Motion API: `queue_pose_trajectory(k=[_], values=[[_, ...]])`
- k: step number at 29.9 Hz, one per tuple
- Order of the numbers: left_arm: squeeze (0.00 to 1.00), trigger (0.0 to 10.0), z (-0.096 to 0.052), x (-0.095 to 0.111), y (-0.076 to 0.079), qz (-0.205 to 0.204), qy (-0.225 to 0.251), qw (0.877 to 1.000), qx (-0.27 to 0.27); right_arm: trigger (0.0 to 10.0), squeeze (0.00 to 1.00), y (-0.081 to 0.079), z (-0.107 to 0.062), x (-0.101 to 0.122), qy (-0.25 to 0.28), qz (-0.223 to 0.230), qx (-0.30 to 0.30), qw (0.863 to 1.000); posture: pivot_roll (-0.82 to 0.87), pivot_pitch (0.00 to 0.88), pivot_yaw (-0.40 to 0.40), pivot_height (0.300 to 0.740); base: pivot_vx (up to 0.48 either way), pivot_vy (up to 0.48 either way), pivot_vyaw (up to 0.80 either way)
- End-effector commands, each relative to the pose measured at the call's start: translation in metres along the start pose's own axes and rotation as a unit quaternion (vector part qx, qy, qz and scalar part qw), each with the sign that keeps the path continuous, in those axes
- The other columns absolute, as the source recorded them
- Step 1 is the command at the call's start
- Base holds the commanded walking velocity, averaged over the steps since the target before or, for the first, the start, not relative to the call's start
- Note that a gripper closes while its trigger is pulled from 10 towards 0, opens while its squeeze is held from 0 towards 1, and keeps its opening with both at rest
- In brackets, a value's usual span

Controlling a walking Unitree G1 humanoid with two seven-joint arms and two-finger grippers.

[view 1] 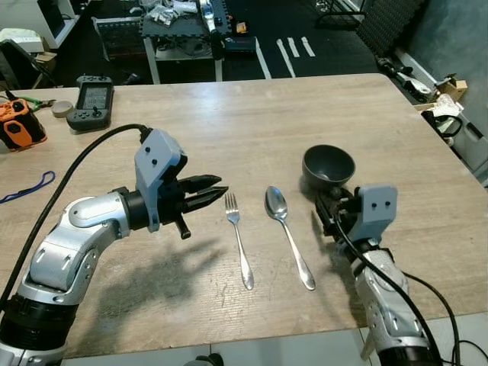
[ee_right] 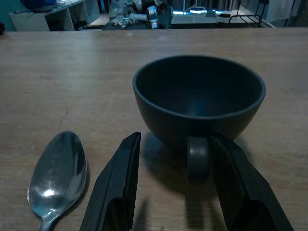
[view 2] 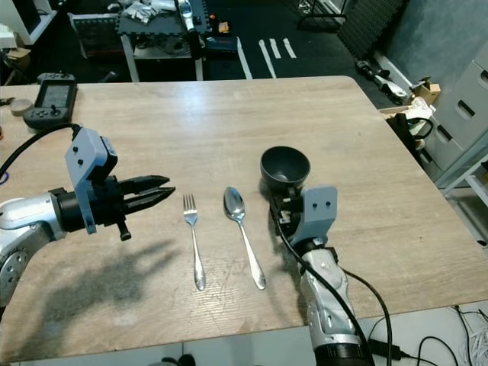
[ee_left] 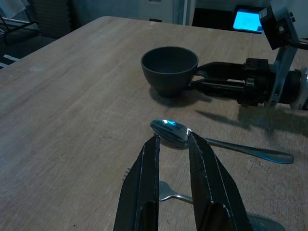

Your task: Setting the table

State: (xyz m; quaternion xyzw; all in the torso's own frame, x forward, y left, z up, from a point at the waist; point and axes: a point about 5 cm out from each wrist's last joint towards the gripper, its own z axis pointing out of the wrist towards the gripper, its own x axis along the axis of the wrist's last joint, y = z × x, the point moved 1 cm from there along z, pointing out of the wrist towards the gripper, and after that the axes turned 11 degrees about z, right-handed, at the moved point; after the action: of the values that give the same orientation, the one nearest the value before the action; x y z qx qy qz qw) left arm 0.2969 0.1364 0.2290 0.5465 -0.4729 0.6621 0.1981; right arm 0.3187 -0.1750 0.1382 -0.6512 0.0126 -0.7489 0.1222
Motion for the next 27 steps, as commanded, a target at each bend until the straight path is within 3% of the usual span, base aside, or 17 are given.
queue_pose_trajectory(k=[1, 3, 4, 5, 6, 24, 27], values=[[0.0, 10.0, -0.001, -0.001, 0.004, -0.007, 0.001, 1.0, -0.004, 10.0, 0.0, 0.003, -0.001, -0.005, -0.005, 0.004, -0.009, 1.0, 0.06, 0.096, 0.086, 0.74, 0.0, 0.0, 0.0], [0.0, 10.0, -0.001, -0.001, 0.004, -0.008, 0.0, 1.0, -0.002, 9.6, 0.0, 0.004, 0.002, -0.004, -0.002, 0.004, -0.01, 1.0, 0.06, 0.095, 0.086, 0.74, 0.0, 0.0, 0.0], [0.0, 10.0, -0.001, -0.001, 0.004, -0.008, 0.0, 1.0, -0.002, 8.7, 0.0, 0.004, 0.002, -0.004, -0.002, 0.005, -0.011, 1.0, 0.06, 0.095, 0.086, 0.74, 0.0, 0.0, 0.0], [0.0, 10.0, -0.001, -0.001, 0.004, -0.008, 0.0, 1.0, -0.002, 1.0, 0.0, 0.004, 0.003, -0.005, -0.002, 0.004, -0.011, 1.0, 0.06, 0.095, 0.087, 0.74, 0.0, 0.0, 0.0], [0.0, 10.0, -0.001, -0.001, 0.004, -0.008, 0.0, 1.0, -0.001, 0.0, 0.0, 0.005, 0.003, -0.006, -0.003, 0.003, -0.012, 1.0, 0.06, 0.095, 0.087, 0.74, 0.0, 0.0, 0.0], [0.0, 10.0, 0.002, -0.004, 0.007, -0.013, -0.002, 1.0, 0.013, 0.0, 0.0, 0.007, 0.002, -0.009, 0.001, 0.004, -0.012, 1.0, 0.05, 0.098, 0.08, 0.74, 0.0, 0.0, 0.0], [0.0, 10.0, 0.003, -0.008, 0.003, -0.007, -0.013, 0.999, 0.051, 0.0, 0.0, 0.007, 0.003, 0.009, 0.032, 0.027, -0.024, 0.999, 0.05, 0.097, 0.08, 0.74, 0.0, 0.0, 0.0]])
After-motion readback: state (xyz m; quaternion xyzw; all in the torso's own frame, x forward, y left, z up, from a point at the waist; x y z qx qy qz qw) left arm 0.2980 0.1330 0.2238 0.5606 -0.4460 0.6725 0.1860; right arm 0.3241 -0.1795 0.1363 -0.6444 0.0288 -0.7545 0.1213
